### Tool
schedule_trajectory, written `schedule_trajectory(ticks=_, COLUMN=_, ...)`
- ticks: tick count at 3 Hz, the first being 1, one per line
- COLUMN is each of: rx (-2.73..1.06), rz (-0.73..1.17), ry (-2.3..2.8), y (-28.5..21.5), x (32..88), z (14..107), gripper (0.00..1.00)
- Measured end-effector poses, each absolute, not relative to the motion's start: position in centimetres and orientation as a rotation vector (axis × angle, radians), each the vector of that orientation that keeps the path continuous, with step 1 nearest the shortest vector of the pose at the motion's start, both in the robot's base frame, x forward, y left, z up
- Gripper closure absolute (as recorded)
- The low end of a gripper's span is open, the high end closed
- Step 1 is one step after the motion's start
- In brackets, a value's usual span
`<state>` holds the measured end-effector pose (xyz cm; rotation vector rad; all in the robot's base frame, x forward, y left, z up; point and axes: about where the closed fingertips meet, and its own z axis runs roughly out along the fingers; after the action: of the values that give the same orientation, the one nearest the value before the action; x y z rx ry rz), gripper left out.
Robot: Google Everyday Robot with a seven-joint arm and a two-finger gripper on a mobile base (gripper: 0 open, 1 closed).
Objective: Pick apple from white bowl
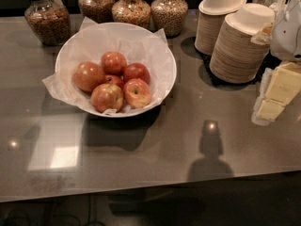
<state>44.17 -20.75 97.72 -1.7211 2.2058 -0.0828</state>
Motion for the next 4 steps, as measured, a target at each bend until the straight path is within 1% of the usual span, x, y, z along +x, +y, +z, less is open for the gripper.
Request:
schedule_trajectory(ticks=1, rx=-1.803, rz=-0.026, ry=2.099, y=-16.2, x=45.6, z=97.5, gripper=0.0)
schedule_trajectory(ticks=2, rx=-1.933, rz=0.024, ry=1.974, y=-10.4, x=46.3, z=97.0, gripper=0.0)
schedule_trajectory(ticks=3, rx=-1.933, rz=0.024, ry=1.974, y=-10.4, x=46.3, z=97.0, gripper=0.0)
schedule_trajectory(ticks=4, rx=-1.923, rz=0.101, ry=1.915, y=-7.9, x=46.9, z=96.1, gripper=0.0)
